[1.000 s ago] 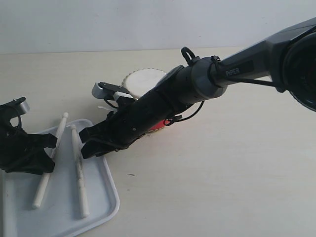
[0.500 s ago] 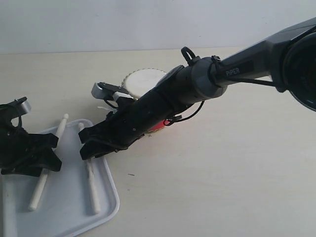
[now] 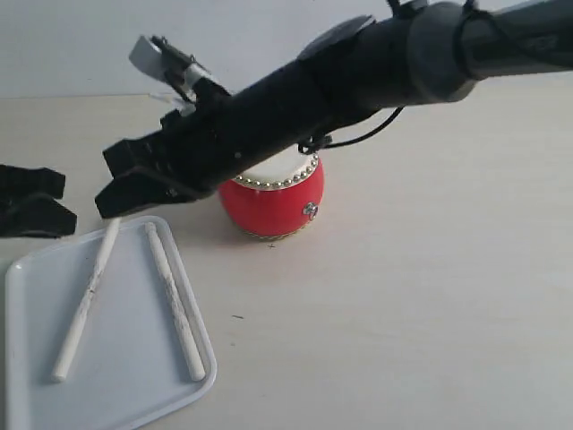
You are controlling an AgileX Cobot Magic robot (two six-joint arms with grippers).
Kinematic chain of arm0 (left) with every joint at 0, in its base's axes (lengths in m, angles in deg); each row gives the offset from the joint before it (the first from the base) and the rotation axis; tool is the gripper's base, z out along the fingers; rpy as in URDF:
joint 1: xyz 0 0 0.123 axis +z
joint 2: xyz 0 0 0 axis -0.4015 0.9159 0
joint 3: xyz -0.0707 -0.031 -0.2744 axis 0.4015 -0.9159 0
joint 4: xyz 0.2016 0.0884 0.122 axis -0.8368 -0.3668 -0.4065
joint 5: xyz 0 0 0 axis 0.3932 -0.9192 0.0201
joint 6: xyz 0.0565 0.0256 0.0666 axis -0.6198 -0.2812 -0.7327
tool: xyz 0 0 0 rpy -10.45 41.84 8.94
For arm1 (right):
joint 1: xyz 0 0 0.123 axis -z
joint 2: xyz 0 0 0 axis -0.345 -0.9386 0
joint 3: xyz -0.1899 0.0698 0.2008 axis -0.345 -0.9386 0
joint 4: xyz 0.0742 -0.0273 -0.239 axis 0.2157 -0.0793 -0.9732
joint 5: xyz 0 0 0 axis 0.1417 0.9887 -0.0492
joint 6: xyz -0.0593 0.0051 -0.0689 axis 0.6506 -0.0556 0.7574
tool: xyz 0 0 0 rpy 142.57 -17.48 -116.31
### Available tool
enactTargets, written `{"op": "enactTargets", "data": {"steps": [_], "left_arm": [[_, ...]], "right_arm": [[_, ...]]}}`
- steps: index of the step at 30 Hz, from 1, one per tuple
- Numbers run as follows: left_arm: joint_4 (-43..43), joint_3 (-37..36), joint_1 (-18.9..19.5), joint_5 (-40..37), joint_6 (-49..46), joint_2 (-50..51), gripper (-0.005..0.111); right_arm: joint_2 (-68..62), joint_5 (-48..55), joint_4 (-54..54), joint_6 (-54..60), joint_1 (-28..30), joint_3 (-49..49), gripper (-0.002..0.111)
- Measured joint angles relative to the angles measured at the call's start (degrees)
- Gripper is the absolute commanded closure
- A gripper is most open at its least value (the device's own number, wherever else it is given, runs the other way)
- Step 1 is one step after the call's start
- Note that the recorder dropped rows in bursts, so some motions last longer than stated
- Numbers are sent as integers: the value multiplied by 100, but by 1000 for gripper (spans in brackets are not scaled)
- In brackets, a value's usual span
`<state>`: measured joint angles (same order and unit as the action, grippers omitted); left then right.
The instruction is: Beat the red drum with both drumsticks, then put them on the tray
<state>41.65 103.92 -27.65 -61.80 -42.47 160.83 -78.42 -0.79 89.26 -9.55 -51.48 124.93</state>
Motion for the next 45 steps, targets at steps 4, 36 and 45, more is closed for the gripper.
{"op": "enactTargets", "data": {"steps": [4, 36, 45], "left_arm": [[-5, 14, 0, -28, -39, -1637, 107], [1743, -153, 0, -238, -2571, -7213, 107], [3021, -1165, 0, -464, -3731, -7304, 107]], "right_arm": [[1071, 81, -428, 66, 0, 0, 108], [7910, -3624, -3411, -2115, 0, -3383, 108], [9646, -4520, -3401, -2115, 0, -4909, 108]]}}
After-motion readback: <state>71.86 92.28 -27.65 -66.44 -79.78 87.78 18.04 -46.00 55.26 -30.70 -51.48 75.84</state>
